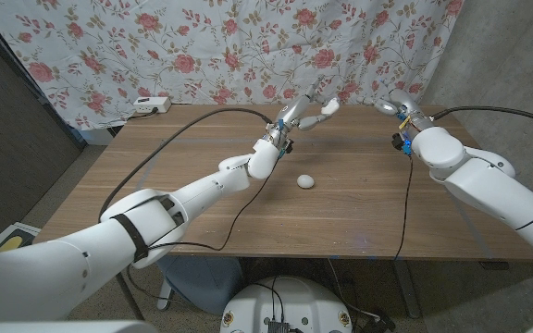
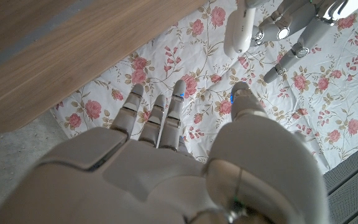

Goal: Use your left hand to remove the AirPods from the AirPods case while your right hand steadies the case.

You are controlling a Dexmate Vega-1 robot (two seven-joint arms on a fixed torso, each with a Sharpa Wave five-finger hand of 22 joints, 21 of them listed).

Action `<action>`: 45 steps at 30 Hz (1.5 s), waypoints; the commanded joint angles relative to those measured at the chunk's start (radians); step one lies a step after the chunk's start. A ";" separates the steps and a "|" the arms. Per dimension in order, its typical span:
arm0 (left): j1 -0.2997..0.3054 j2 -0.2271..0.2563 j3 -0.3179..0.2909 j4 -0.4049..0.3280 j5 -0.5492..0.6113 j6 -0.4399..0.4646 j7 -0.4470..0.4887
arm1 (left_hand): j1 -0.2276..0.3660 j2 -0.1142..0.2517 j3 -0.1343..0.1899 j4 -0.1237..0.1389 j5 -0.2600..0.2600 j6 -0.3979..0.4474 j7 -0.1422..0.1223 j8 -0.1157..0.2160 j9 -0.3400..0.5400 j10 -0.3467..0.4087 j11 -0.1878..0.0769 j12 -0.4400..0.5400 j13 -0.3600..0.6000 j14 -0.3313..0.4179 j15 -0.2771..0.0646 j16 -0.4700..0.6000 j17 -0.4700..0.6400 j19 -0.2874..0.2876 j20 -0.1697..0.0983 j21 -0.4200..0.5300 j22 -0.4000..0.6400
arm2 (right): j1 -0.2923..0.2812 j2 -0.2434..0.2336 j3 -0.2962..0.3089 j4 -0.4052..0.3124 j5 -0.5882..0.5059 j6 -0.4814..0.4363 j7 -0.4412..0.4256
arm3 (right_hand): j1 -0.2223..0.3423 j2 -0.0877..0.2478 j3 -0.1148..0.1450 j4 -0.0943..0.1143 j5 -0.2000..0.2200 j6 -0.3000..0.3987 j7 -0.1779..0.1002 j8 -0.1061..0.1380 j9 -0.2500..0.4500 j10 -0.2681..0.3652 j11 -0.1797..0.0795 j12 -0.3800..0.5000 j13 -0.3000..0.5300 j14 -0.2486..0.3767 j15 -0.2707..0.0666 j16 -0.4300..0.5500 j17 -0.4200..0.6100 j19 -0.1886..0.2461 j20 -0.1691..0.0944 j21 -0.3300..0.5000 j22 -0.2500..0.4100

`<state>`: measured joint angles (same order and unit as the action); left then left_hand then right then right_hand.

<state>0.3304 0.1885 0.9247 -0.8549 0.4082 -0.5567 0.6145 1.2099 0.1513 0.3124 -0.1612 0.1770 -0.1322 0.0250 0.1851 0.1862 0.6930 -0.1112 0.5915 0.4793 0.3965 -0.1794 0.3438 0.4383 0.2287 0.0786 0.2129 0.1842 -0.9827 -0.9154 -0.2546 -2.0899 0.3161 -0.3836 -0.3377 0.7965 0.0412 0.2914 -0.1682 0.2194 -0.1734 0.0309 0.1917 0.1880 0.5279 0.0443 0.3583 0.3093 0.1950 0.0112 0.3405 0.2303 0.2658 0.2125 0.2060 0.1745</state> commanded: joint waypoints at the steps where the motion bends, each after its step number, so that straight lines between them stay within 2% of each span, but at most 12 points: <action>1: -0.017 -0.015 0.020 0.036 0.011 -0.036 0.047 | 0.002 0.010 0.002 0.007 0.004 -0.004 -0.005 0.001 0.001 0.099 -0.106 0.042 0.199 0.033 -0.042 -0.003 0.005 0.006 0.009 0.005 0.003 | 0.005 0.009 -0.002 -0.014 0.011 -0.032 0.010 | 0.018 -0.001 0.008 -0.002 0.010 -0.134 0.009 0.000 0.005 -0.002 0.002 -0.003 0.003 0.001 0.005 0.003 0.003 0.004 -0.001 -0.001 0.002; 6: -0.036 -0.038 0.033 0.091 0.004 -0.078 0.052 | 0.004 0.011 0.002 0.007 0.004 -0.009 -0.009 -0.001 0.001 0.098 -0.106 0.043 0.198 0.035 -0.044 -0.003 0.006 0.008 0.006 0.006 0.003 | 0.015 0.009 -0.012 -0.028 0.006 -0.064 0.003 | 0.032 0.003 0.014 -0.004 0.013 -0.132 0.007 0.003 0.005 0.000 0.001 -0.004 0.004 0.004 0.003 0.004 0.004 0.006 -0.002 -0.002 0.002; 8: -0.041 -0.041 0.038 0.088 0.021 -0.070 0.075 | 0.004 0.010 0.002 0.006 0.004 -0.010 -0.011 -0.001 0.001 0.098 -0.106 0.043 0.198 0.035 -0.044 -0.004 0.006 0.009 0.005 0.006 0.003 | 0.020 0.010 -0.015 -0.030 0.010 -0.073 0.006 | 0.035 0.003 0.015 -0.004 0.013 -0.131 0.009 0.004 0.005 0.002 0.001 -0.004 0.004 0.006 0.004 0.005 0.004 0.006 -0.001 -0.002 0.002; 12: -0.061 -0.066 0.049 0.141 0.016 -0.092 0.087 | 0.004 0.010 0.002 0.006 0.004 -0.012 -0.014 -0.001 0.001 0.098 -0.106 0.045 0.198 0.035 -0.044 -0.005 0.007 0.010 0.004 0.007 0.003 | 0.029 0.004 -0.026 -0.029 0.003 -0.072 0.017 | 0.040 0.002 0.016 -0.005 0.014 -0.129 0.012 0.005 0.005 0.005 0.003 -0.003 0.005 0.009 0.005 0.006 0.004 0.006 -0.001 -0.002 0.002; 23: -0.081 -0.089 0.080 0.189 0.012 -0.109 0.090 | 0.006 0.010 0.002 0.006 0.004 -0.015 -0.014 -0.001 0.001 0.097 -0.105 0.048 0.198 0.036 -0.044 -0.007 0.008 0.011 0.003 0.007 0.003 | 0.039 0.006 -0.034 -0.039 0.004 -0.097 0.016 | 0.052 -0.001 0.018 -0.004 0.015 -0.126 0.014 0.007 0.005 0.007 0.006 -0.004 0.006 0.011 0.009 0.008 0.004 0.011 -0.002 -0.002 0.002; 30: -0.095 -0.110 0.103 0.231 0.015 -0.126 0.110 | 0.007 0.011 0.003 0.007 0.004 -0.013 0.006 0.001 0.001 0.093 -0.106 0.049 0.198 0.037 -0.045 -0.009 0.010 0.011 0.003 0.007 0.003 | 0.043 0.008 -0.040 -0.036 0.003 -0.086 0.021 | 0.054 -0.005 0.016 -0.002 0.014 -0.126 0.017 0.007 0.005 0.009 0.009 -0.003 0.007 0.011 0.012 0.008 0.004 0.013 -0.001 -0.002 0.002; 36: -0.106 -0.119 0.119 0.251 0.018 -0.125 0.125 | 0.007 0.012 0.003 0.007 0.004 -0.012 0.016 0.001 0.001 0.091 -0.105 0.050 0.196 0.038 -0.044 -0.011 0.011 0.012 0.003 0.007 0.003 | 0.044 0.011 -0.040 -0.041 0.010 -0.095 0.022 | 0.041 -0.010 0.009 0.010 0.011 -0.122 -0.001 0.008 0.005 0.000 -0.002 -0.009 0.009 0.004 0.001 0.007 0.007 0.008 -0.002 -0.005 0.002; 45: -0.119 -0.132 0.144 0.278 0.019 -0.132 0.137 | 0.008 0.012 0.003 0.007 0.003 -0.012 0.018 0.002 0.001 0.090 -0.105 0.053 0.196 0.038 -0.045 -0.012 0.014 0.011 0.003 0.007 0.003 | 0.046 0.008 -0.048 -0.048 0.015 -0.102 0.031 | 0.028 -0.016 0.001 0.017 0.007 -0.120 0.004 0.008 0.005 0.002 0.002 -0.009 0.011 0.005 0.008 0.009 0.009 0.006 0.000 -0.006 0.002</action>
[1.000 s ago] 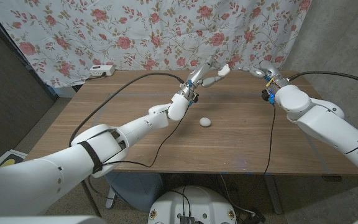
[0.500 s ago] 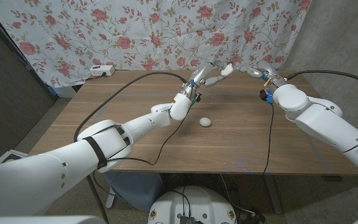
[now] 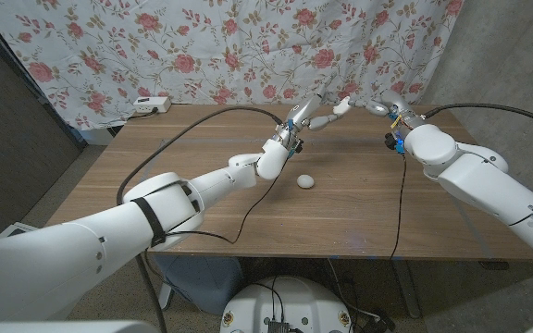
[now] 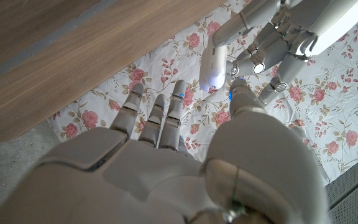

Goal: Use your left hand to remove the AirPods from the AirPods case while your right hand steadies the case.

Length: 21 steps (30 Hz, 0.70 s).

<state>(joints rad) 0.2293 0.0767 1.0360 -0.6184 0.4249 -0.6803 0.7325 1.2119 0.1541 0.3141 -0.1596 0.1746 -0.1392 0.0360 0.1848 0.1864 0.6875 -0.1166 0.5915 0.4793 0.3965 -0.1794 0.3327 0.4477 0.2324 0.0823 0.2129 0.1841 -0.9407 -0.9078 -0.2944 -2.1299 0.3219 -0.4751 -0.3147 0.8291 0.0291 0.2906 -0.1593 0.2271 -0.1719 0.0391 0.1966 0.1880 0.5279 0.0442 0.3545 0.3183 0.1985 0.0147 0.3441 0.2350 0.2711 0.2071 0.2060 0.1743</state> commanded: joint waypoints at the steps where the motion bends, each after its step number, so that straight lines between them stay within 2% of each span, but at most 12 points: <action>1: -0.016 -0.021 0.031 0.042 -0.005 -0.011 0.013 | 0.006 0.010 0.001 0.006 0.006 -0.006 0.007 0.002 0.001 0.095 -0.100 0.053 0.196 0.039 -0.046 0.000 0.005 0.008 0.000 0.007 0.003 | 0.005 0.000 -0.009 -0.009 0.011 -0.014 0.010 | -0.005 -0.004 0.001 0.008 -0.001 -0.121 -0.003 0.003 0.005 0.001 0.001 -0.006 0.002 0.001 0.005 0.006 0.004 0.000 0.005 -0.006 0.003; 21: -0.017 -0.019 0.049 0.019 0.001 0.014 0.001 | 0.010 0.008 -0.001 0.005 0.005 0.002 0.004 0.006 0.001 0.090 -0.100 0.056 0.195 0.040 -0.046 -0.002 0.011 0.005 -0.001 0.005 0.003 | 0.014 -0.003 -0.021 -0.014 0.012 -0.017 0.018 | -0.019 -0.010 -0.008 0.015 -0.007 -0.114 0.000 0.005 0.005 0.006 0.007 -0.006 0.005 0.005 0.010 0.010 0.007 0.000 0.005 -0.007 0.003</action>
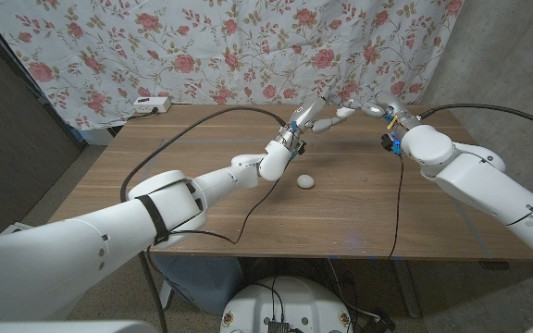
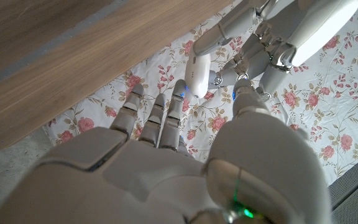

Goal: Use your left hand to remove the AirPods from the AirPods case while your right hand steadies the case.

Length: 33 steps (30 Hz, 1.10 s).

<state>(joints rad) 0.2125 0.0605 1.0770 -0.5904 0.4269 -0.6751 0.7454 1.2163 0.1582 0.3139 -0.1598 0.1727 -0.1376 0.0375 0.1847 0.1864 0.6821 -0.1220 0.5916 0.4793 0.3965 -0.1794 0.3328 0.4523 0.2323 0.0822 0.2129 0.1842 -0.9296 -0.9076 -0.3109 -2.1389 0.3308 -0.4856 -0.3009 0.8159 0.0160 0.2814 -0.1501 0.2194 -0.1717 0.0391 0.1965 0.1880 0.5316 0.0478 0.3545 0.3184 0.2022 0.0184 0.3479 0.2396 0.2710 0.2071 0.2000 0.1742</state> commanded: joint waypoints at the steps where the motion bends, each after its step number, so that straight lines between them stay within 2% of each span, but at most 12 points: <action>1: -0.002 -0.005 0.011 -0.004 0.003 0.008 -0.003 | 0.005 0.004 -0.001 0.005 0.007 0.002 0.001 0.006 0.001 0.096 -0.095 0.057 0.195 0.040 -0.046 -0.001 0.007 0.005 -0.001 0.005 0.003 | 0.002 -0.004 -0.004 -0.006 0.002 -0.007 0.002 | -0.005 0.004 0.002 0.005 0.001 -0.113 0.000 0.006 0.005 0.003 0.001 -0.006 0.006 0.002 0.006 0.006 0.002 0.000 0.005 -0.001 0.003; 4: 0.000 -0.004 0.012 -0.013 0.008 0.016 0.000 | 0.006 0.004 -0.001 0.005 0.007 0.003 0.001 0.007 0.001 0.096 -0.094 0.058 0.194 0.040 -0.046 -0.002 0.008 0.004 -0.001 0.005 0.003 | 0.007 -0.012 -0.010 -0.011 -0.006 -0.017 0.006 | 0.005 0.009 0.007 0.000 0.003 -0.112 0.007 0.006 0.005 0.008 0.005 -0.005 0.007 0.006 0.011 0.008 0.003 0.001 0.004 0.000 0.003; 7: 0.011 0.000 0.000 -0.025 -0.018 0.012 -0.033 | 0.006 0.005 -0.001 0.006 0.007 0.006 0.000 0.007 0.001 0.096 -0.094 0.058 0.193 0.040 -0.046 -0.002 0.008 0.004 0.000 0.005 0.003 | 0.006 -0.012 -0.011 -0.013 -0.008 -0.018 0.005 | 0.018 0.011 0.012 -0.006 0.005 -0.110 0.005 0.007 0.005 0.010 0.005 -0.004 0.008 0.006 0.012 0.008 0.003 0.002 0.004 0.000 0.003; 9: 0.012 0.014 0.007 -0.054 0.009 0.032 -0.019 | 0.007 0.004 -0.002 0.005 0.007 0.015 -0.003 0.011 0.001 0.097 -0.094 0.059 0.191 0.040 -0.047 -0.003 0.010 0.003 -0.001 0.005 0.003 | 0.004 -0.014 -0.011 -0.017 -0.008 -0.023 0.002 | 0.022 0.012 0.013 -0.007 0.005 -0.109 0.002 0.007 0.004 0.012 0.002 -0.004 0.008 0.005 0.011 0.008 0.003 0.003 0.004 0.000 0.003; 15: 0.024 0.019 -0.003 -0.075 0.006 0.041 -0.029 | 0.008 0.005 -0.003 0.005 0.007 0.022 -0.004 0.012 0.001 0.098 -0.094 0.061 0.189 0.042 -0.047 -0.002 0.012 0.002 0.000 0.004 0.003 | 0.002 -0.015 -0.013 -0.019 -0.014 -0.023 -0.001 | 0.039 0.017 0.020 -0.012 0.008 -0.102 0.002 0.009 0.004 0.025 0.000 0.002 0.011 0.019 0.007 0.014 0.003 0.007 0.003 0.001 0.003; 18: 0.024 0.020 -0.003 -0.081 0.015 0.042 -0.022 | 0.009 0.005 -0.003 0.005 0.007 0.022 -0.003 0.012 0.001 0.098 -0.094 0.061 0.187 0.042 -0.048 -0.002 0.014 0.002 0.001 0.004 0.003 | 0.007 -0.014 -0.020 -0.020 -0.019 -0.032 -0.002 | 0.062 0.026 0.029 -0.017 0.010 -0.089 -0.013 0.013 0.004 0.034 -0.006 0.005 0.014 0.039 -0.004 0.022 0.004 0.036 -0.008 0.012 0.004; 23: 0.033 0.027 -0.010 -0.099 0.013 0.047 -0.037 | 0.010 0.004 -0.005 0.004 0.006 0.025 -0.005 0.012 0.000 0.099 -0.094 0.062 0.185 0.044 -0.048 -0.001 0.016 0.002 0.000 0.005 0.003 | 0.005 -0.007 -0.018 -0.020 -0.014 -0.042 -0.009 | 0.086 0.032 0.038 -0.021 0.012 -0.079 -0.012 0.015 0.004 0.052 -0.011 0.012 0.017 0.049 -0.012 0.027 0.006 0.053 -0.005 0.016 0.004; 29: 0.042 0.033 -0.019 -0.121 0.017 0.056 -0.040 | 0.011 0.004 -0.006 0.004 0.006 0.026 -0.005 0.011 0.000 0.102 -0.094 0.064 0.184 0.044 -0.047 -0.001 0.018 0.003 0.001 0.005 0.003 | 0.003 -0.012 -0.015 -0.025 -0.014 -0.049 -0.009 | 0.122 0.048 0.052 -0.025 0.014 -0.067 -0.038 0.016 0.003 0.062 -0.025 0.017 0.020 0.062 -0.026 0.034 0.008 0.058 -0.019 0.014 0.003; 33: 0.045 0.034 -0.019 -0.128 0.024 0.059 -0.041 | 0.012 0.003 -0.006 0.004 0.006 0.028 -0.006 0.011 0.000 0.102 -0.094 0.065 0.182 0.045 -0.047 -0.002 0.020 0.003 0.001 0.005 0.003 | -0.004 -0.007 -0.009 -0.028 -0.013 -0.052 -0.021 | 0.147 0.061 0.060 -0.022 0.013 -0.052 -0.052 0.018 0.003 0.073 -0.046 0.022 0.024 0.071 -0.046 0.041 0.012 0.062 -0.039 0.013 0.004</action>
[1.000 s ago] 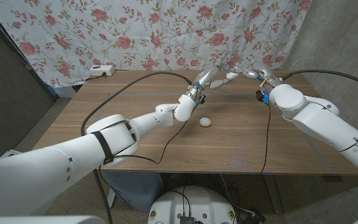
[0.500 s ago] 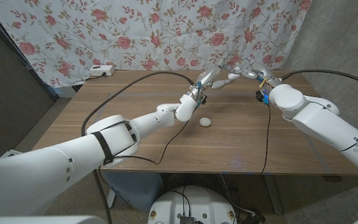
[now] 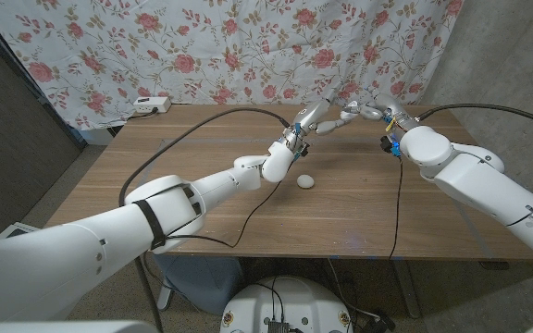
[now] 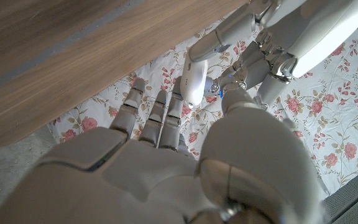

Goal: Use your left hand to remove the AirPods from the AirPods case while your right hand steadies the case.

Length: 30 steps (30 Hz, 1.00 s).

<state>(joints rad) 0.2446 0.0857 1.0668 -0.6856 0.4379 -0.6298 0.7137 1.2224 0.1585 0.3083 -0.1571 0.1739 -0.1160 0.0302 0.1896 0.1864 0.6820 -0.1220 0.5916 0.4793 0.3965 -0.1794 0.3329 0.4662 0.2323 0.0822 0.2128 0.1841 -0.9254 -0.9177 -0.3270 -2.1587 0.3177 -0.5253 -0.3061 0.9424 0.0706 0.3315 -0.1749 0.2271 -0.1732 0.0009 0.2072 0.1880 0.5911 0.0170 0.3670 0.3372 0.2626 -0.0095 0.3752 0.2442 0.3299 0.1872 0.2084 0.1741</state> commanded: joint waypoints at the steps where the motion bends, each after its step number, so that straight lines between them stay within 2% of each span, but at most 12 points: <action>1: 0.013 0.009 -0.010 -0.033 0.013 0.014 -0.009 | 0.006 0.003 -0.001 0.002 0.005 0.007 0.001 0.006 0.000 0.103 -0.094 0.067 0.182 0.045 -0.046 -0.002 0.006 0.003 0.002 0.005 0.003 | -0.008 0.003 0.007 -0.008 0.000 -0.012 -0.016 | 0.022 0.007 0.010 0.004 0.005 -0.049 -0.013 0.007 0.003 0.020 -0.018 0.012 0.006 0.012 -0.020 0.015 0.008 0.006 -0.021 0.005 0.004; 3: 0.015 0.008 -0.013 -0.034 0.011 0.014 -0.013 | 0.006 0.003 -0.001 0.002 0.005 0.009 0.000 0.006 0.000 0.102 -0.094 0.067 0.181 0.045 -0.046 -0.002 0.007 0.003 0.003 0.005 0.003 | -0.010 0.004 0.009 -0.008 0.000 -0.010 -0.020 | 0.027 0.010 0.011 0.005 0.004 -0.041 -0.016 0.009 0.003 0.027 -0.022 0.015 0.008 0.016 -0.024 0.017 0.009 0.009 -0.030 0.006 0.004; 5: 0.015 0.012 -0.013 -0.041 0.015 0.020 -0.017 | 0.006 0.003 -0.001 0.002 0.005 0.010 0.000 0.006 0.000 0.101 -0.094 0.066 0.180 0.045 -0.045 -0.003 0.007 0.003 0.002 0.005 0.003 | -0.011 0.009 0.009 -0.009 -0.002 -0.014 -0.029 | 0.044 0.019 0.014 0.006 0.001 -0.033 -0.020 0.009 0.003 0.051 -0.061 0.026 0.014 0.025 -0.034 0.024 0.012 0.014 -0.040 0.006 0.004; 10: 0.019 0.011 -0.017 -0.044 0.012 0.017 -0.023 | 0.006 0.003 -0.001 0.003 0.005 0.013 -0.001 0.007 0.000 0.101 -0.094 0.068 0.180 0.046 -0.045 -0.004 0.008 0.003 0.003 0.005 0.003 | -0.016 0.019 0.012 -0.009 -0.005 -0.016 -0.047 | 0.083 0.037 0.023 0.003 -0.002 -0.003 -0.026 0.013 0.002 0.104 -0.097 0.053 0.026 0.053 -0.059 0.041 0.018 0.034 -0.066 0.011 0.004; 12: 0.014 0.009 -0.012 -0.037 0.025 0.018 -0.010 | 0.005 0.004 -0.002 0.003 0.005 0.014 -0.001 0.007 0.000 0.101 -0.094 0.068 0.179 0.046 -0.044 -0.004 0.008 0.002 0.004 0.005 0.003 | -0.016 0.019 0.010 -0.007 -0.009 -0.014 -0.048 | 0.092 0.038 0.022 0.005 -0.005 0.013 -0.041 0.016 0.001 0.121 -0.121 0.063 0.031 0.061 -0.067 0.046 0.021 0.041 -0.076 0.011 0.004; 14: 0.011 0.007 -0.014 -0.032 0.020 0.013 -0.017 | 0.006 0.004 -0.001 0.003 0.005 0.015 -0.002 0.007 0.000 0.100 -0.094 0.068 0.178 0.046 -0.045 -0.005 0.008 0.002 0.003 0.005 0.003 | -0.017 0.021 0.010 -0.006 -0.010 -0.013 -0.050 | 0.108 0.043 0.025 0.002 -0.006 0.028 -0.049 0.019 0.001 0.130 -0.129 0.069 0.035 0.073 -0.077 0.053 0.023 0.046 -0.087 0.012 0.004; 20: 0.017 0.013 -0.017 -0.047 0.018 0.022 -0.024 | 0.005 0.003 -0.002 0.004 0.005 0.017 -0.002 0.007 0.000 0.100 -0.094 0.069 0.178 0.047 -0.045 -0.006 0.009 0.002 0.004 0.005 0.003 | -0.022 0.022 0.012 -0.010 -0.013 -0.016 -0.057 | 0.171 0.050 0.037 -0.008 -0.006 0.062 -0.050 0.021 0.000 0.185 -0.151 0.101 0.049 0.103 -0.101 0.066 0.027 0.060 -0.095 0.012 0.004; 23: 0.023 0.019 -0.016 -0.062 0.027 0.033 -0.020 | 0.006 0.002 -0.002 0.003 0.006 0.020 -0.005 0.008 0.000 0.100 -0.094 0.070 0.177 0.046 -0.046 -0.007 0.009 0.003 0.002 0.005 0.003 | -0.025 0.024 0.015 -0.011 -0.012 -0.017 -0.060 | 0.213 0.051 0.037 -0.006 -0.006 0.088 -0.049 0.022 0.000 0.249 -0.167 0.143 0.069 0.123 -0.114 0.077 0.033 0.063 -0.101 0.010 0.003; 30: 0.036 0.028 -0.025 -0.087 0.028 0.045 -0.020 | 0.004 0.003 -0.002 0.005 0.006 0.023 -0.010 0.008 0.000 0.101 -0.095 0.072 0.176 0.047 -0.042 -0.009 0.009 0.002 0.004 0.005 0.003 | -0.032 0.027 0.021 -0.007 -0.003 -0.002 -0.055 | 0.243 0.056 0.032 -0.003 -0.009 0.102 -0.050 0.019 0.001 0.277 -0.171 0.171 0.087 0.136 -0.133 0.089 0.042 0.061 -0.115 0.007 0.003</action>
<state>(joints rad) 0.2650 0.1013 1.0512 -0.7413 0.4621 -0.6038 0.6946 1.2246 0.1537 0.3055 -0.1598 0.1749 -0.0982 0.0231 0.1896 0.1865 0.6801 -0.1238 0.6070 0.4797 0.3970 -0.1790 0.3252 0.4707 0.2323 0.0822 0.2129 0.1841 -0.9476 -0.8964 -0.3138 -2.1674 0.3078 -0.5388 -0.3578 1.1654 0.1202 0.3615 -0.1834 0.2191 -0.0753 -0.0528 0.2227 0.1860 0.7303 -0.0329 0.5216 0.3940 0.3879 -0.0437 0.4562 0.2805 0.3887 0.0855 0.2157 0.1741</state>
